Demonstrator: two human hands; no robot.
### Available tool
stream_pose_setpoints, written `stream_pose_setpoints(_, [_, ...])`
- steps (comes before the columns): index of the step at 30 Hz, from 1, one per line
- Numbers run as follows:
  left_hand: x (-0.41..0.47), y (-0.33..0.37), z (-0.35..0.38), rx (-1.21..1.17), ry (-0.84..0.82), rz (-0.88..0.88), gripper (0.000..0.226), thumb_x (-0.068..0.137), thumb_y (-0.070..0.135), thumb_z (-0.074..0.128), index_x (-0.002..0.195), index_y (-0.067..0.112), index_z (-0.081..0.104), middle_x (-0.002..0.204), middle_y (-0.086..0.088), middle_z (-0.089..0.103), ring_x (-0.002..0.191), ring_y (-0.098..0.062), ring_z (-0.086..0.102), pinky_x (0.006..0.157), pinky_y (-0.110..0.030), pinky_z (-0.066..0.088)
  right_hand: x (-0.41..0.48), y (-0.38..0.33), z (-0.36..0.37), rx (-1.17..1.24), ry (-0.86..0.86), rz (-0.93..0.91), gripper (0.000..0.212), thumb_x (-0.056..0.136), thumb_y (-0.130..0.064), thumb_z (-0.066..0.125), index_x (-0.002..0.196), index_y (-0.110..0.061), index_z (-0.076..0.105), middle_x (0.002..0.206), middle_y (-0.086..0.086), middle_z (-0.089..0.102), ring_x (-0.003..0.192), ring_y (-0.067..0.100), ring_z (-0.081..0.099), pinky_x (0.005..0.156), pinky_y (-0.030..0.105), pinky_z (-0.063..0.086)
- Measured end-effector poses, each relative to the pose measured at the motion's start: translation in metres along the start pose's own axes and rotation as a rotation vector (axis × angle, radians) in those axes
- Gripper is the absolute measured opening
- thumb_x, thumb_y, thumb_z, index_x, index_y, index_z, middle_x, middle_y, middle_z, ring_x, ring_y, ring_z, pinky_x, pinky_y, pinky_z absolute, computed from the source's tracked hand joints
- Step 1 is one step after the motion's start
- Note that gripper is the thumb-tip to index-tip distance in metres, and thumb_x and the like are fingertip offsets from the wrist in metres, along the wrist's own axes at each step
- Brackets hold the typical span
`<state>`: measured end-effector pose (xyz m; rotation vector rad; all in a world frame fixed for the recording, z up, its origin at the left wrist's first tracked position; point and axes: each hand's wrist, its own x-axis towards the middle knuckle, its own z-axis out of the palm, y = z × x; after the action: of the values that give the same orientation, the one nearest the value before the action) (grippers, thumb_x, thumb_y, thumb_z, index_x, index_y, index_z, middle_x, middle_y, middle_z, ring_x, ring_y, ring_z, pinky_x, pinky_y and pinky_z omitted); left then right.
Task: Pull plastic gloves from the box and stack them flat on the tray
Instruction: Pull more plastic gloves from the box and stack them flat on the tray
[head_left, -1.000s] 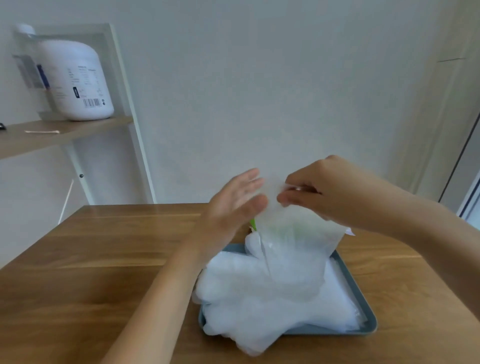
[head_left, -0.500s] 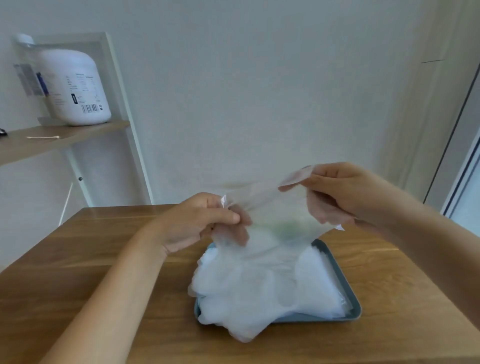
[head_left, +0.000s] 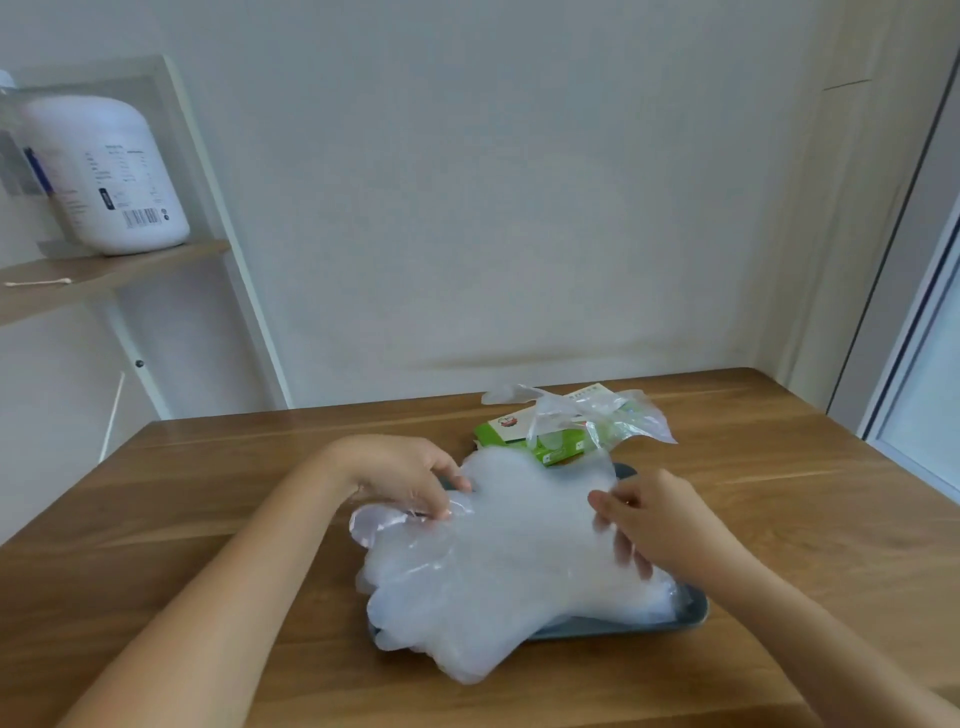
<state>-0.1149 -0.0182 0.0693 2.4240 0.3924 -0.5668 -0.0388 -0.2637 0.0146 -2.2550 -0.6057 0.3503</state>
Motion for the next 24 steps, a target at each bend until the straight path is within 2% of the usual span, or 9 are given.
stream_pose_setpoints(3, [0.012,0.000,0.004,0.064,0.133,-0.177,0.020,0.089,0.007,0.054,0.105,0.007,0.065,0.086,-0.002,0.067,0.069,-0.013,0.061,0.061,-0.021,0.049,0.006,0.011,0.007,-0.124,0.018,0.034,0.033,0.098,-0.034,0.048,0.074,-0.018,0.062,0.047,0.000,0.062,0.035,0.009,0.050,0.041,0.016,0.041])
stream_pose_setpoints(5, [0.012,0.001,0.004,0.219,0.358,-0.221,0.012,0.089,0.013,0.051,0.087,0.009,0.063,0.079,-0.003,0.060,0.067,-0.017,0.055,0.059,-0.026,0.045,0.010,0.016,0.010,-0.191,0.021,0.044,0.030,0.098,-0.037,0.047,0.076,-0.022,0.061,0.049,-0.002,0.060,0.034,0.008,0.049,0.037,0.015,0.037])
stream_pose_setpoints(9, [0.003,0.020,0.021,0.207,0.774,0.131,0.011,0.091,0.018,0.055,0.096,0.018,0.065,0.084,0.010,0.063,0.085,-0.014,0.061,0.079,-0.030,0.051,0.014,0.023,0.010,-0.180,0.025,0.006,0.030,0.097,-0.039,0.047,0.078,-0.021,0.061,0.055,-0.003,0.059,0.038,0.005,0.052,0.038,0.013,0.035])
stream_pose_setpoints(12, [0.001,0.037,0.055,0.214,0.662,0.358,0.016,0.093,0.022,0.056,0.101,0.021,0.070,0.095,0.010,0.071,0.089,-0.006,0.063,0.085,-0.031,0.050,0.016,0.021,0.012,-0.190,0.016,0.026,0.028,0.097,-0.041,0.046,0.088,-0.021,0.064,0.066,-0.004,0.061,0.044,0.006,0.054,0.039,0.013,0.036])
stream_pose_setpoints(16, [0.010,0.026,0.096,0.262,0.407,0.361,0.042,0.098,0.037,0.050,0.139,0.026,0.049,0.134,0.006,0.058,0.117,-0.005,0.054,0.098,-0.016,0.038,0.013,0.022,0.013,-0.317,0.128,-0.010,0.030,0.095,-0.046,0.046,0.102,-0.021,0.061,0.076,-0.008,0.060,0.064,0.008,0.058,0.055,0.019,0.045])
stream_pose_setpoints(18, [0.011,0.017,0.106,0.197,0.308,0.328,0.046,0.100,0.042,0.045,0.144,0.033,0.036,0.138,0.010,0.049,0.118,-0.002,0.048,0.094,-0.009,0.031,0.010,0.026,0.012,-0.440,0.369,-0.159,0.030,0.091,-0.044,0.056,0.113,-0.023,0.057,0.098,-0.007,0.060,0.087,0.013,0.059,0.074,0.022,0.046])
stream_pose_setpoints(20, [0.015,0.009,0.112,0.209,0.248,0.302,0.058,0.100,0.047,0.039,0.152,0.032,0.017,0.155,0.015,0.024,0.138,0.000,0.026,0.107,-0.007,0.014,0.008,0.025,0.013,-0.458,0.483,-0.422,0.035,0.084,-0.033,0.069,0.115,-0.019,0.060,0.108,-0.002,0.059,0.099,0.019,0.059,0.085,0.027,0.046])
stream_pose_setpoints(22, [0.024,0.002,0.116,0.292,0.234,0.330,0.065,0.101,0.048,0.034,0.154,0.024,0.005,0.161,0.012,0.000,0.146,0.000,0.001,0.112,-0.011,-0.005,0.007,0.018,0.017,-0.489,0.302,-0.586,0.040,0.090,-0.027,0.063,0.128,-0.020,0.056,0.129,-0.002,0.054,0.120,0.019,0.052,0.102,0.027,0.036])
stream_pose_setpoints(24, [0.030,0.000,0.120,0.311,0.226,0.344,0.067,0.102,0.049,0.031,0.154,0.022,0.000,0.161,0.010,-0.006,0.145,0.000,-0.008,0.110,-0.012,-0.010,0.008,0.018,0.030,-0.519,0.011,-0.636,0.047,0.100,-0.029,0.045,0.145,-0.021,0.036,0.152,-0.005,0.032,0.141,0.013,0.028,0.111,0.020,0.008])
